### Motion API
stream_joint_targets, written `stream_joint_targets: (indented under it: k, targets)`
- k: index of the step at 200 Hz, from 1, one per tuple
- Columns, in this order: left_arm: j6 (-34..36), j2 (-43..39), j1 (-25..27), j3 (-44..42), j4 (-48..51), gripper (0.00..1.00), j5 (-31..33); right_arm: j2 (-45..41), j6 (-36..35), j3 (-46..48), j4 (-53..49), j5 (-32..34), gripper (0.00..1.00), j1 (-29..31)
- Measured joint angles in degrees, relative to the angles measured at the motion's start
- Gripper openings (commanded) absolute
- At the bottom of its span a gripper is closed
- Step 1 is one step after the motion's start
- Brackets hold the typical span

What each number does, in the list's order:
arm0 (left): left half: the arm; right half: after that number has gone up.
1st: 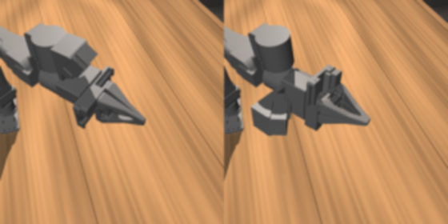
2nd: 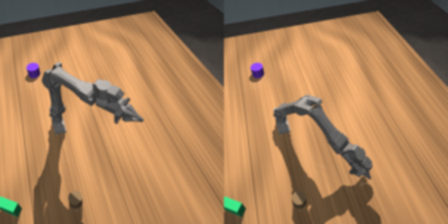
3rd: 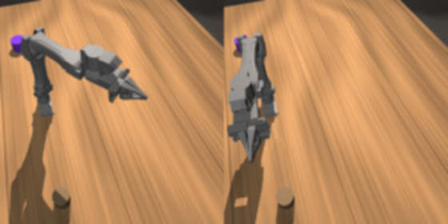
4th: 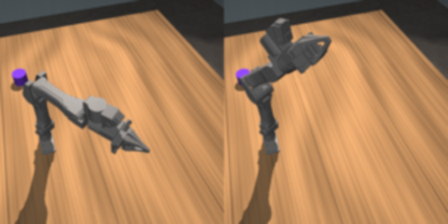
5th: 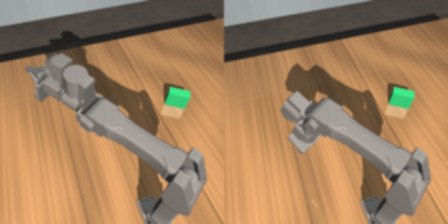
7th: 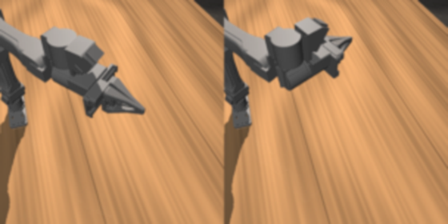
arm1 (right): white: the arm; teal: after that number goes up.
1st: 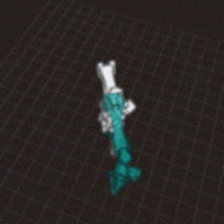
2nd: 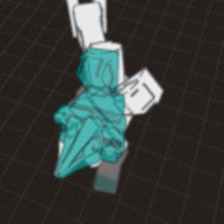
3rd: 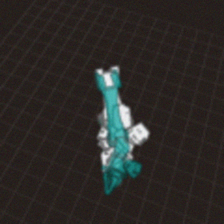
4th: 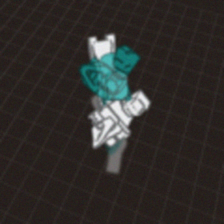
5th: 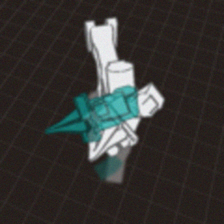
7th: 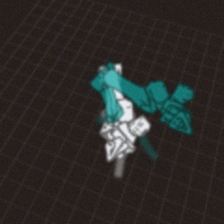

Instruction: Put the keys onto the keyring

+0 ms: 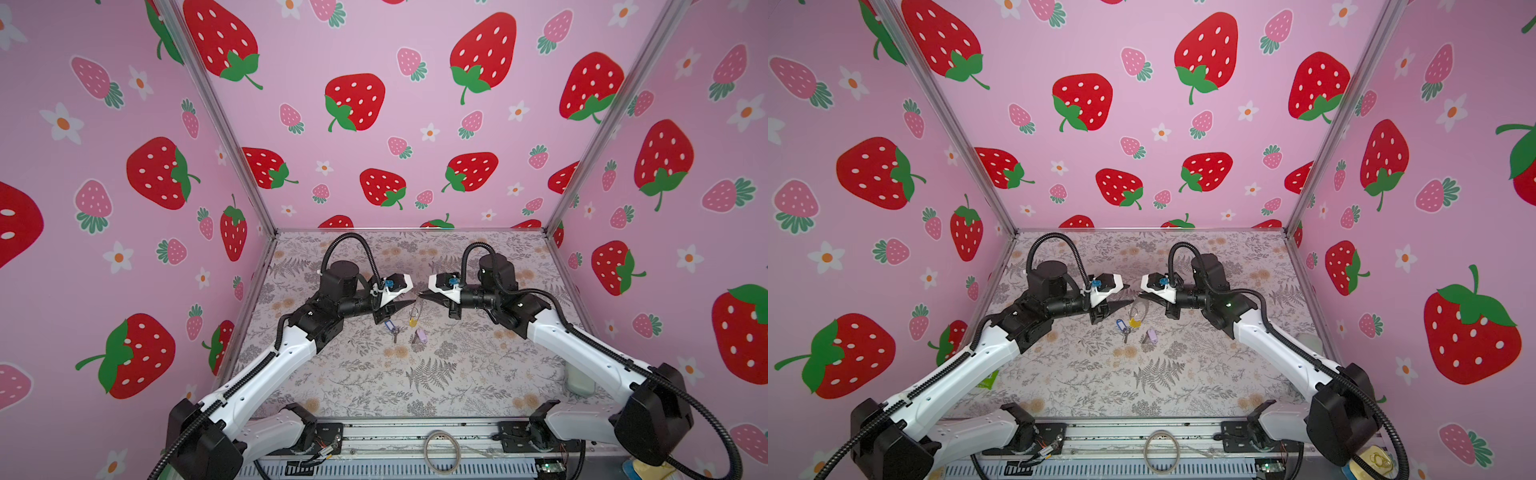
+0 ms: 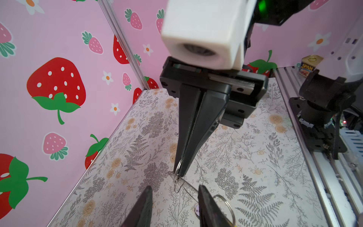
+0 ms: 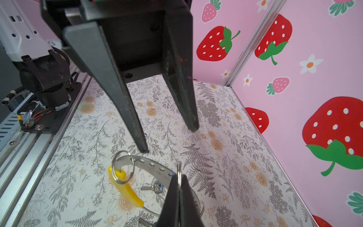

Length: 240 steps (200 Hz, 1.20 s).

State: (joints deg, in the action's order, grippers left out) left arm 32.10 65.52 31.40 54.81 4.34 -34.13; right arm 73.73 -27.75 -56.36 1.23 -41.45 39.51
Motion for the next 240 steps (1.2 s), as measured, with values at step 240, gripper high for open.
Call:
stream_joint_targets:
  k: [240]
  targets:
    - [6.51, 1.79, 2.38, 2.97, 4.50, 0.10, 0.59, -0.76, -2.75, 0.52, 1.31, -1.16, 0.09, 1.38]
